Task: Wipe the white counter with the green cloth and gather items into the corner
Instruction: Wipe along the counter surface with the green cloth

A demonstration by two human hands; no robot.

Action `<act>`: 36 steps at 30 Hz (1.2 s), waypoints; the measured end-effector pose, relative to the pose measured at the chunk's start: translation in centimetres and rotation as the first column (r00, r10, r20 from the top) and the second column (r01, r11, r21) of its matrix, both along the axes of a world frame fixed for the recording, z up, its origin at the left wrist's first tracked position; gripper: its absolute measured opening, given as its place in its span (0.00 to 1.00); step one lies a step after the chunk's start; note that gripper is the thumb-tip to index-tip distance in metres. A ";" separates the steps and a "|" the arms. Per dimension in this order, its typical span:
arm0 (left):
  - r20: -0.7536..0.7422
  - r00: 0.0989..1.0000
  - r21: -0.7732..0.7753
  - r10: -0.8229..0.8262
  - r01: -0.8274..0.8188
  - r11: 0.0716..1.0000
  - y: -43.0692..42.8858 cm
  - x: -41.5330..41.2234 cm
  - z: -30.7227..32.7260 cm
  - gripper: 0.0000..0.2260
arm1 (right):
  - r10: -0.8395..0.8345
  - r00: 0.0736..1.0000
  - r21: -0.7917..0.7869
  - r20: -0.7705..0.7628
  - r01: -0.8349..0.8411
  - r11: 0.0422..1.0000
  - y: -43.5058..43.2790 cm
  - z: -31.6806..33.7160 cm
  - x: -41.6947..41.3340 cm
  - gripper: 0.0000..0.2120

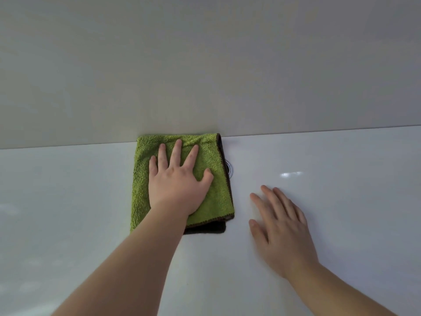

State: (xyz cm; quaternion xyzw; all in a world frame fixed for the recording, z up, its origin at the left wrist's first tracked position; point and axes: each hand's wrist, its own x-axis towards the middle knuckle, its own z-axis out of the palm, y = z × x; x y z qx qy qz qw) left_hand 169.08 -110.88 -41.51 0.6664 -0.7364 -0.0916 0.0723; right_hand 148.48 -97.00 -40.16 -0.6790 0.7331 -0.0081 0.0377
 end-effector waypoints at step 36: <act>-0.052 0.998 -0.040 0.039 -0.041 0.998 -0.9 17.4 -0.2 0.30 | -0.040 0.999 -0.006 0.016 0.040 0.999 -13.8 -1.7 15.6 0.27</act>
